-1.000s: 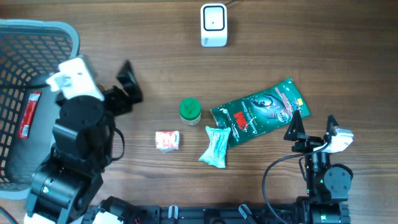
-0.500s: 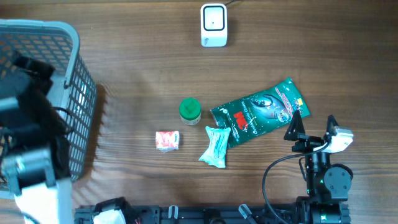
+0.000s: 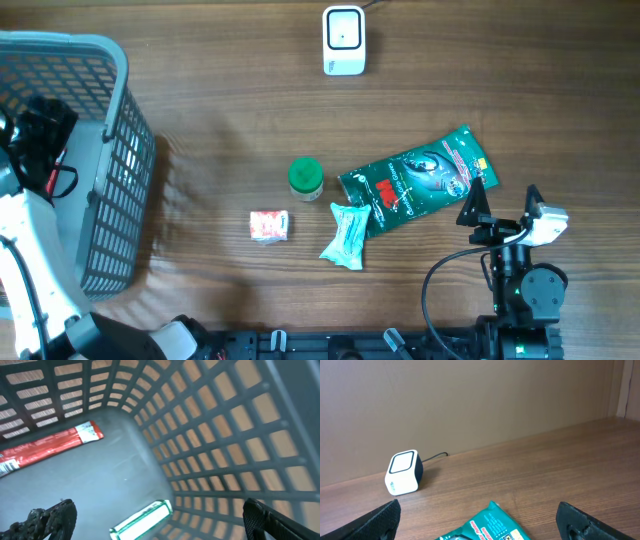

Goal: Scan the item barcode
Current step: 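Reach the left gripper into the basket toward the green box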

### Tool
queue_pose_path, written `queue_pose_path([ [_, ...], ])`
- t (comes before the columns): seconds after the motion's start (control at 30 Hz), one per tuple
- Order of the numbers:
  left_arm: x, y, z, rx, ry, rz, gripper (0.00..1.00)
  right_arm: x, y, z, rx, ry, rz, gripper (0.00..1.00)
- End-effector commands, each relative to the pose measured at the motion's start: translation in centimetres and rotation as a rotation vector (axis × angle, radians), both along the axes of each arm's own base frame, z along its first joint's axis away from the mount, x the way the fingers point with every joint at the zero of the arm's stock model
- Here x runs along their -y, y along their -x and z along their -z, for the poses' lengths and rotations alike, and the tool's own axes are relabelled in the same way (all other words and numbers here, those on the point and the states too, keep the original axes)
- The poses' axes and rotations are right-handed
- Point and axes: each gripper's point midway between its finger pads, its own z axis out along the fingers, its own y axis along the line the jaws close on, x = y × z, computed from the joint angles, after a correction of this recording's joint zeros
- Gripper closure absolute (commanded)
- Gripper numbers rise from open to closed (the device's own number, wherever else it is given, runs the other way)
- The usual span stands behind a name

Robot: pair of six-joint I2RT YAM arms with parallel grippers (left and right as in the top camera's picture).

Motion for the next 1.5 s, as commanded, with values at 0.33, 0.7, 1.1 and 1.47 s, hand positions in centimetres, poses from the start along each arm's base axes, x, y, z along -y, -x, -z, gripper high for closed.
queue_pose_path([
  [0.33, -3.3, -0.6, 2.1, -0.259, -0.483, 0.369, 0.00, -0.2, 0.0, -0.2, 0.009, 0.017, -0.013, 0.00],
  [0.7, -0.7, -0.9, 8.0, -0.322, -0.352, 0.593, 0.00, -0.2, 0.0, -0.2, 0.009, 0.017, -0.013, 0.00],
  [1.1, 0.4, -0.3, 12.9, -0.389, -0.218, 0.669, 0.00, -0.2, 0.0, -0.2, 0.009, 0.017, -0.013, 0.00],
  [1.47, 0.9, -0.5, 16.7, -0.426, -0.213, 0.809, 0.00, -0.3, 0.0, -0.2, 0.009, 0.017, -0.013, 0.00],
])
